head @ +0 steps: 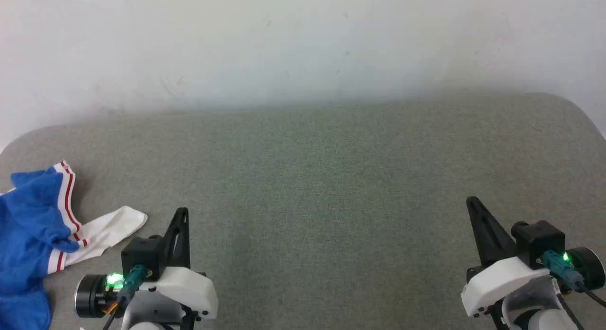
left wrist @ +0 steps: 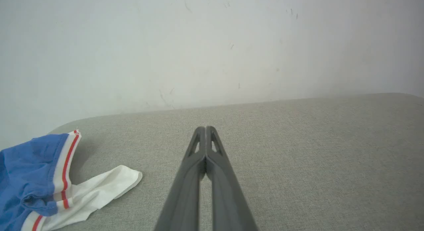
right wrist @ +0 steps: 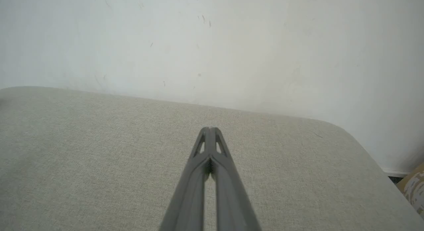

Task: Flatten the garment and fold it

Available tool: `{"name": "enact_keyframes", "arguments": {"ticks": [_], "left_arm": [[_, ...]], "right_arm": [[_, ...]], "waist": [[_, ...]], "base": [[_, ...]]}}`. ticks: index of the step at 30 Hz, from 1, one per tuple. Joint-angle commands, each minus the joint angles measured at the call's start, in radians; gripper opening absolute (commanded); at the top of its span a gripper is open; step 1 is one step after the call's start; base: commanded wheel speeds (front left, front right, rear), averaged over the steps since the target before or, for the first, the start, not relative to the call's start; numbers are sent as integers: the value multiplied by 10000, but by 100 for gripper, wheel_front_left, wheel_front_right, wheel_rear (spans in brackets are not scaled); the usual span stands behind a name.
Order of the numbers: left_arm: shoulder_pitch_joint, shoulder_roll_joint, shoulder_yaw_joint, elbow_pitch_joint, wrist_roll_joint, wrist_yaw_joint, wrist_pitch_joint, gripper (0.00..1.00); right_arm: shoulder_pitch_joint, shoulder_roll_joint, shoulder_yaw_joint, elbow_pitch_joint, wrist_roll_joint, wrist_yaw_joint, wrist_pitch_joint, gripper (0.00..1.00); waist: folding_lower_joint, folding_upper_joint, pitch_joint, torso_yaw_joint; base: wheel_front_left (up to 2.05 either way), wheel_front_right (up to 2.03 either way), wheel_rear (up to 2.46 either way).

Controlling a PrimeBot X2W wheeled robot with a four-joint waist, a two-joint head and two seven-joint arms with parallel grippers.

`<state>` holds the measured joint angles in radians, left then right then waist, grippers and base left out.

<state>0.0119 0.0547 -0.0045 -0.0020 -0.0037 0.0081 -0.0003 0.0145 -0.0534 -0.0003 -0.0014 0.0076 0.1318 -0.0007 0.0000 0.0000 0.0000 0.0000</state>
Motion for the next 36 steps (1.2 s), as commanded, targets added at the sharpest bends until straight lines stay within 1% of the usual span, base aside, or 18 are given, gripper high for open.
{"name": "enact_keyframes", "arguments": {"ticks": [1,21,22,36], "left_arm": [[-119,-45,45,20,37,-81,3,0],[-119,-45,45,20,37,-81,3,0],[0,0,0,0,0,0,0,100],[191,2,31,-128,-118,-13,-212,100]], "right_arm": [[-145,32,3,14,-76,-11,7,0],[-145,32,3,14,-76,-11,7,0],[0,0,-1,0,0,0,0,100],[144,-3,-302,3,228,-1,-212,100]], "waist": [[0,0,0,0],[0,0,0,0],[0,0,0,0],[0,0,-40,8]], "base": [[0,0,0],[0,0,0],[0,0,0],[0,0,0]]}}
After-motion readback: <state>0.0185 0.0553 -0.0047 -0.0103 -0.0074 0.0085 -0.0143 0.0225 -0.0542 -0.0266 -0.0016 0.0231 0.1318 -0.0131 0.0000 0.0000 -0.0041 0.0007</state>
